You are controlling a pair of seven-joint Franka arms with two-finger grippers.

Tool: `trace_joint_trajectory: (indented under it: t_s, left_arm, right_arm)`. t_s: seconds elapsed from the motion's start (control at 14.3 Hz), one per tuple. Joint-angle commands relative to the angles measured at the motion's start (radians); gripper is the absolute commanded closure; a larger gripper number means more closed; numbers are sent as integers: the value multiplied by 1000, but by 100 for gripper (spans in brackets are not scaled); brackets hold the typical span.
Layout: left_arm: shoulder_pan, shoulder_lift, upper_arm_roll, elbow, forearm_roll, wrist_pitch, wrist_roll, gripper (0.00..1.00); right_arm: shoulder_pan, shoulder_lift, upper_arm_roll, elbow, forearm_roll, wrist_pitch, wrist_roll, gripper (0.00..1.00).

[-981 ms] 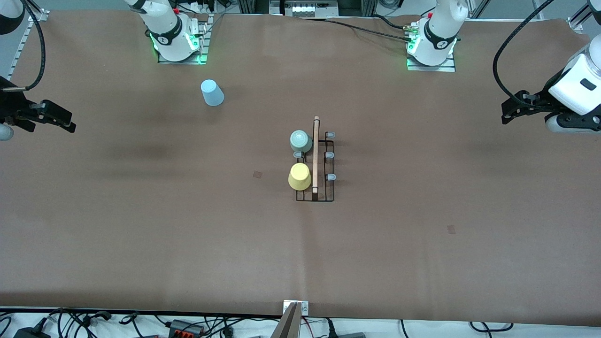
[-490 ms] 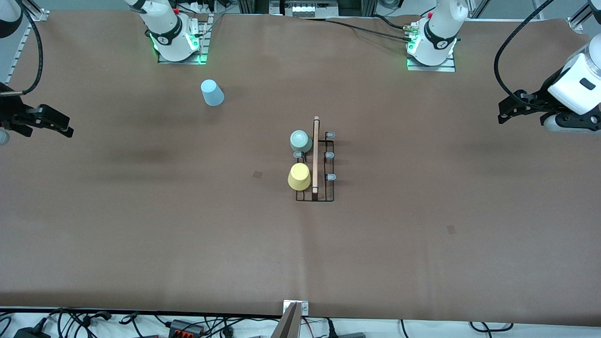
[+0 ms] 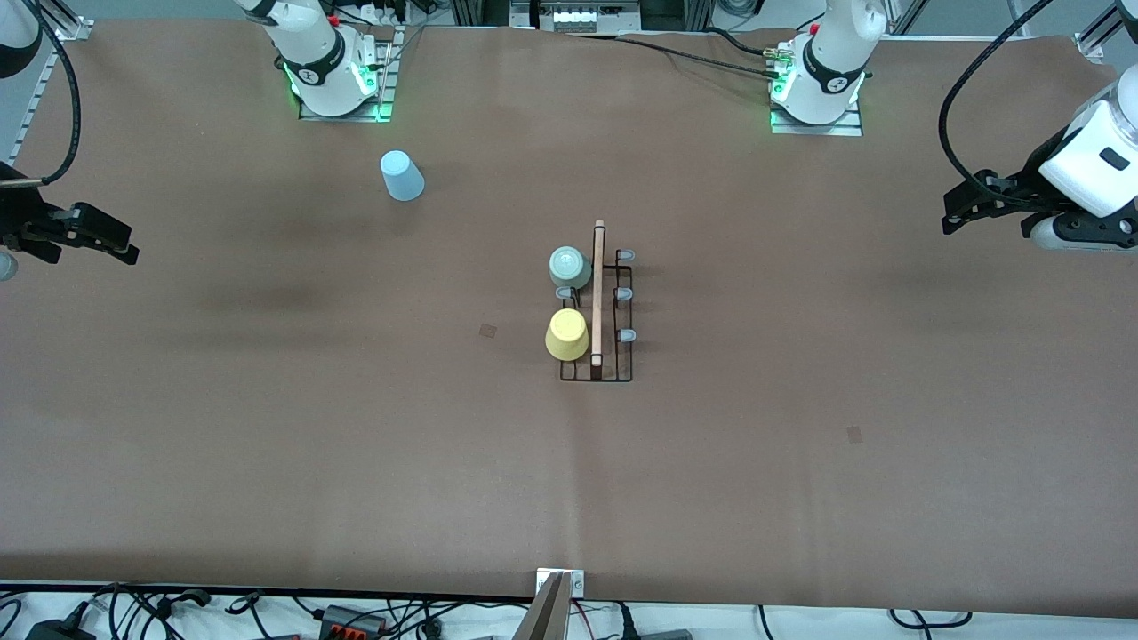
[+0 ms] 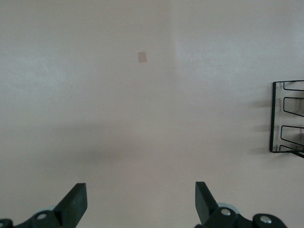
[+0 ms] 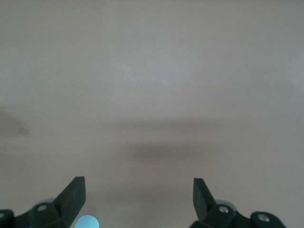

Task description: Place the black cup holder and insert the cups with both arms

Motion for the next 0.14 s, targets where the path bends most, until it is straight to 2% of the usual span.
trace_joint_trajectory:
  t_s: [0.0, 0.07]
  left_arm:
    - [7, 3, 3, 19, -16, -27, 20, 0]
    - [7, 3, 3, 19, -16, -27, 20, 0]
  right_arm:
    - [5, 8, -5, 26, 17, -40, -7, 0]
    - [5, 8, -5, 26, 17, -41, -7, 0]
